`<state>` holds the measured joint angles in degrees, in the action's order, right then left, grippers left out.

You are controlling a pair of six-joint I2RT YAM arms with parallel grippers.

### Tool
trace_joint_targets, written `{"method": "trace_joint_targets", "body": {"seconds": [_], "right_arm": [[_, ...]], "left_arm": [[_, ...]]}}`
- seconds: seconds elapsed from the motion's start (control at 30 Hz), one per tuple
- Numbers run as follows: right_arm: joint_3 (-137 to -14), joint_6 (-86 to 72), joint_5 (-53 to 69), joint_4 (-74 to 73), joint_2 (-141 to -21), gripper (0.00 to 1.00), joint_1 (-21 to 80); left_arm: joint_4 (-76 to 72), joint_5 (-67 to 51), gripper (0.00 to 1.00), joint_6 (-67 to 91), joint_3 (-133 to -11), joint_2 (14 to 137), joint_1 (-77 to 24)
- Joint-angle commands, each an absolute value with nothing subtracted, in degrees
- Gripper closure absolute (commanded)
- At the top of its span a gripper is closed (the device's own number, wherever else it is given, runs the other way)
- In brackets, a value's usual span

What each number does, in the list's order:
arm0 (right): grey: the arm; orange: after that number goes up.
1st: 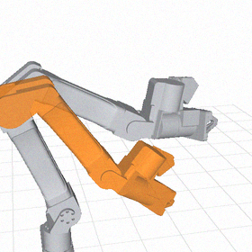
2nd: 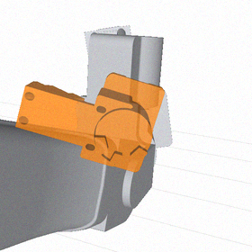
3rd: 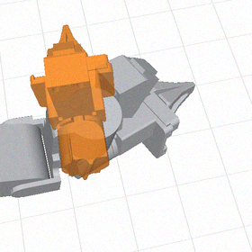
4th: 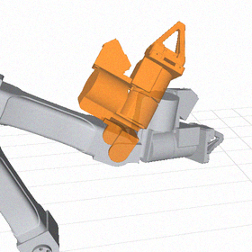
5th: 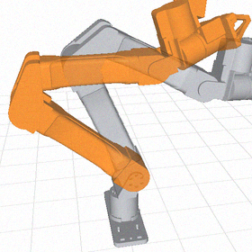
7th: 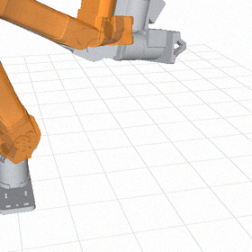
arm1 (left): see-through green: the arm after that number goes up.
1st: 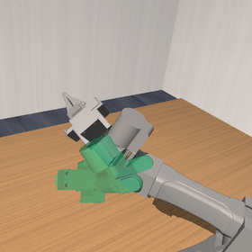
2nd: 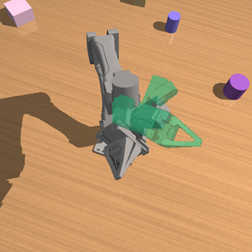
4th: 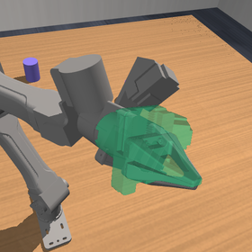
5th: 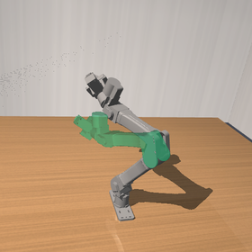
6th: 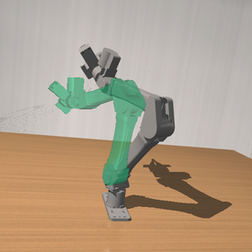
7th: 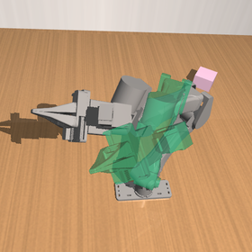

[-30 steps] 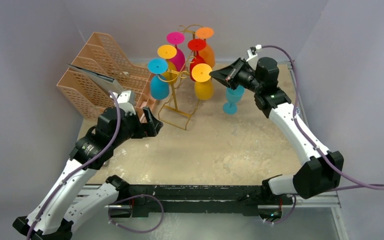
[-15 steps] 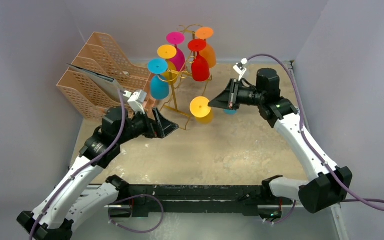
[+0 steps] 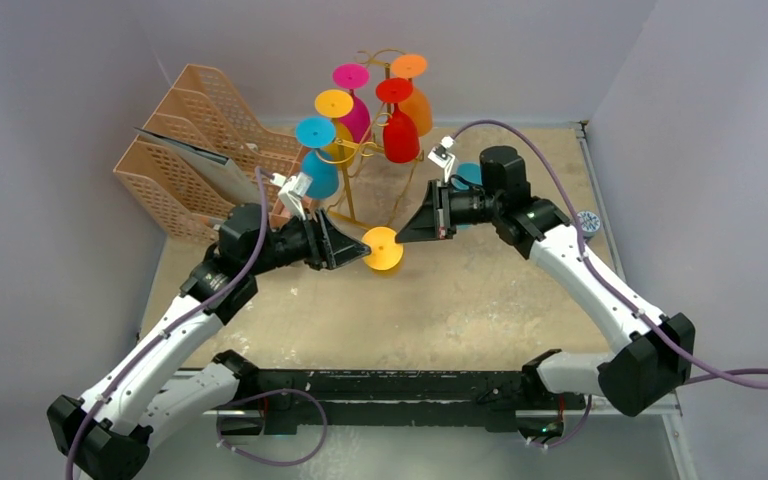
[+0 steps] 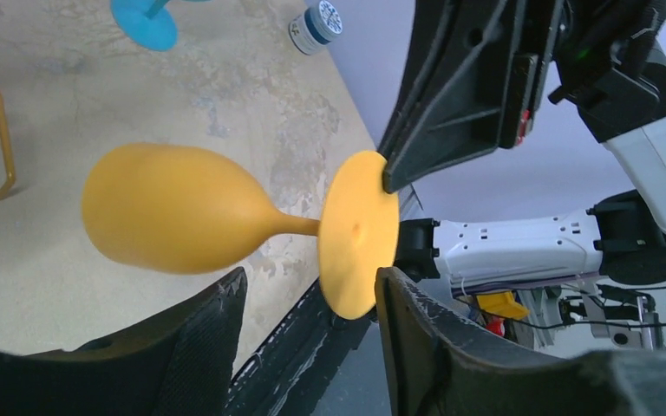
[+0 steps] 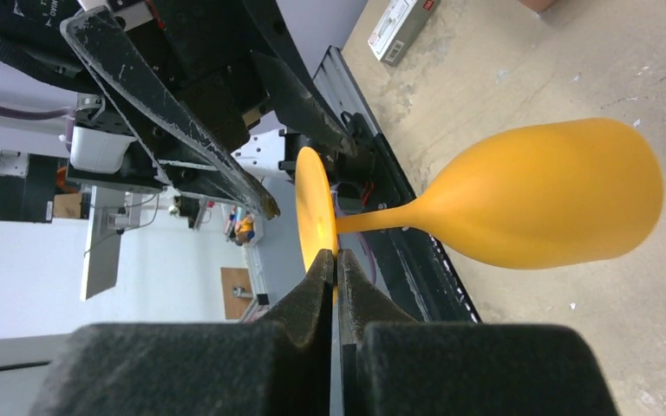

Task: Take the wine glass off the wine glass rack
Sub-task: Place the wine glass at the center of the board.

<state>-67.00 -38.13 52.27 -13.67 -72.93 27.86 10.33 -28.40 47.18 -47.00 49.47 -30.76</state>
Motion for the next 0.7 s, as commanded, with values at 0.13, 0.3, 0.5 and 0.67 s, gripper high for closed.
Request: {"method": "trace_joint_targets", "body": {"seconds": [0.13,0.3,0.5,0.67], "right_arm": [[-67.01,-41.15,57.19,-5.45,-74.87,1.0,27.95],[-67.27,-41.38,57.77,-4.89,-75.32,1.0,27.95],[-67.08,-40.45,59.57,-4.96,-75.11,1.0,27.99],[-66.71,-39.5,61.37,-4.6,-74.91,0.79,28.27]], "left_arm": [[5.75,-36.31,0.61,46.0,-47.46,50.53,-30.55],[4.64,-38.35,0.83,45.56,-48.21,52.71,-30.56],[5.15,-38.06,1.0,43.75,-48.14,52.29,-30.5],[3.09,-41.6,1.0,43.15,-47.69,52.48,-30.54]]}}
